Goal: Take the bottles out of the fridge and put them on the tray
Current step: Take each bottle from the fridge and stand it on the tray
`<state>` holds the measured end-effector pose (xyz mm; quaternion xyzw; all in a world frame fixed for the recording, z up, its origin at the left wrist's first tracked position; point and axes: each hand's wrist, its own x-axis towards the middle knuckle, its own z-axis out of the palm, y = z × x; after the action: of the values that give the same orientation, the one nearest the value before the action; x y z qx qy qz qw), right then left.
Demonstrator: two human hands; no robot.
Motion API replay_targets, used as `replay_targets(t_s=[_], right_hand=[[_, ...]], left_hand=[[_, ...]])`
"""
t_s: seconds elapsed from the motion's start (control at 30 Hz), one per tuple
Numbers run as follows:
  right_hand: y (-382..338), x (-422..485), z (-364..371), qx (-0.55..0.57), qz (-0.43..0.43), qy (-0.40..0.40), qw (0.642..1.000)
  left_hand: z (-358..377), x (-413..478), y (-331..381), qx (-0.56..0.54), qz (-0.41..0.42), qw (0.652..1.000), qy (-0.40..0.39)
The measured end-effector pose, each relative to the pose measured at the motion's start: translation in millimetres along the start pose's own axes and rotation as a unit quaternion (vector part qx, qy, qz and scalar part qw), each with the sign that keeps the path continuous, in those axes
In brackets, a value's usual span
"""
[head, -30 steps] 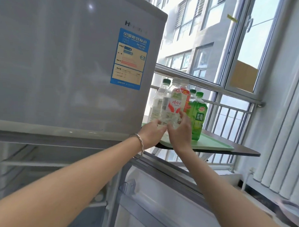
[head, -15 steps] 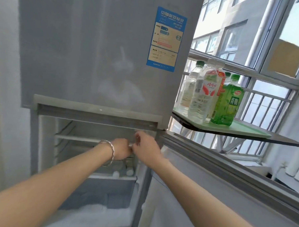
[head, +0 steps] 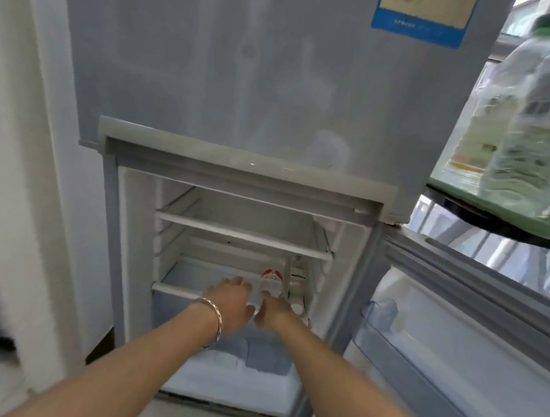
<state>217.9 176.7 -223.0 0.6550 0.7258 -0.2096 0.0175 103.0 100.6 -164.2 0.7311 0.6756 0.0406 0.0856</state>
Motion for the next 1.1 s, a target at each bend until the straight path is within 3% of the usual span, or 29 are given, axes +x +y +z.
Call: replay_targets(t_s=[0.23,0.5,0.67,0.87,1.03,1.1], right_hand=[[14,28,26,0.015,-0.023,-0.019,0.999],[9,-4,28,0.008,-0.072,0.157,0.985],[-3,-42,-13,-0.008,-0.072,0.277,0.958],[-22,-117,-64,0.006,-0.1,0.309,0.946],[-34,-186,-121,0.102,-0.06,0.345,0.931],[-34,-203,-144,0.124,-0.059,0.344,0.929]], left_hand=[[28,9,-21,-0.05,-0.014,0.999,-0.015],[26,5,-34,-0.073,-0.018,0.997,-0.017],[5,-4,-24,-0.098,0.012,0.995,0.008],[-38,-31,5,-0.138,0.058,0.988,0.034],[-73,-54,42,-0.27,0.145,0.951,0.049],[-85,-59,52,-0.311,0.144,0.937,0.066]])
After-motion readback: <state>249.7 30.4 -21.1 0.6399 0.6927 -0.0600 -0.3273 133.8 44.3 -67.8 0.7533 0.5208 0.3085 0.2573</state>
